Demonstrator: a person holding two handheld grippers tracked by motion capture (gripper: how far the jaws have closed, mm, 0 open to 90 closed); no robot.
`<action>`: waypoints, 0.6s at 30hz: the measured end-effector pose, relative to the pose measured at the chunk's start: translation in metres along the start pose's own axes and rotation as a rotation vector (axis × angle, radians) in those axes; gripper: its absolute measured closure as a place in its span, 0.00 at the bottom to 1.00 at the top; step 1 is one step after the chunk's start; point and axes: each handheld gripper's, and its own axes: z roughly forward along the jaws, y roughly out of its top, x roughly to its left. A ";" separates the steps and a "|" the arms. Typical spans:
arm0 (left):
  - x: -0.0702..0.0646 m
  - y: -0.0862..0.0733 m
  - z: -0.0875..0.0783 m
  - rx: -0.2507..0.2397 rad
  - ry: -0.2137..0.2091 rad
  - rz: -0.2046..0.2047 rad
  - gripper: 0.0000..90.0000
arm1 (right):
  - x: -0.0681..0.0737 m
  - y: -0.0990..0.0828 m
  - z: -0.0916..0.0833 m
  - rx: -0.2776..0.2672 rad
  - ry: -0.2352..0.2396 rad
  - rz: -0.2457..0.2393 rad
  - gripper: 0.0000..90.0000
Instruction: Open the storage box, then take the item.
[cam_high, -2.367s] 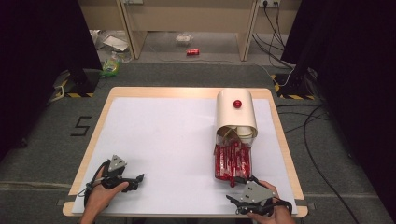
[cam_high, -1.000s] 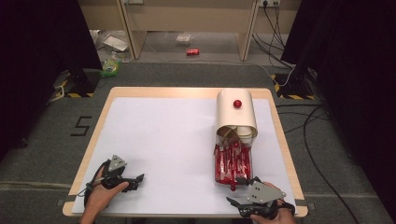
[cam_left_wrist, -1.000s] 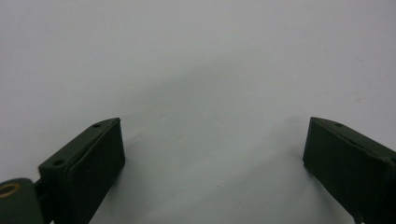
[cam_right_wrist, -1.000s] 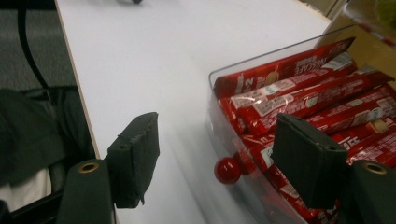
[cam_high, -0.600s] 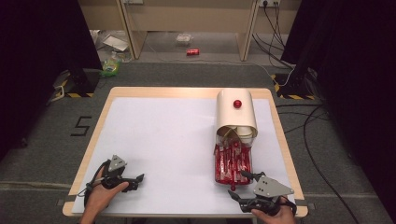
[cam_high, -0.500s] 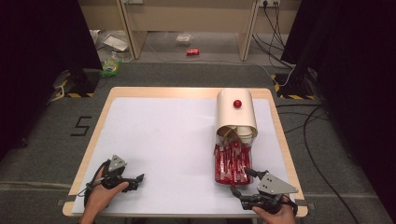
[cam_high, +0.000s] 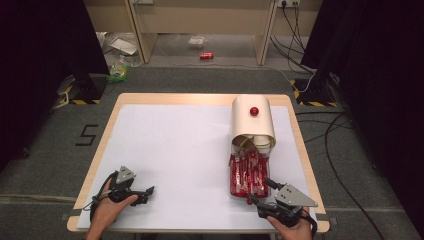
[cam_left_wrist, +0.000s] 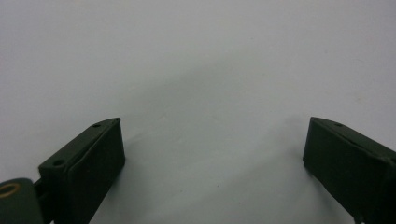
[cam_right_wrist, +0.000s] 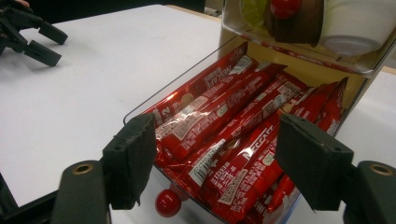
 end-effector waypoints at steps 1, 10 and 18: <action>0.000 0.000 0.000 0.000 0.000 0.000 0.05 | 0.000 0.000 0.000 0.000 0.000 0.000 0.34; 0.000 0.000 0.000 0.000 0.000 0.000 0.05 | 0.001 0.003 0.002 -0.001 -0.013 -0.009 0.37; 0.000 0.000 0.000 0.000 0.001 0.001 0.05 | 0.002 0.013 0.009 -0.002 -0.017 -0.011 0.42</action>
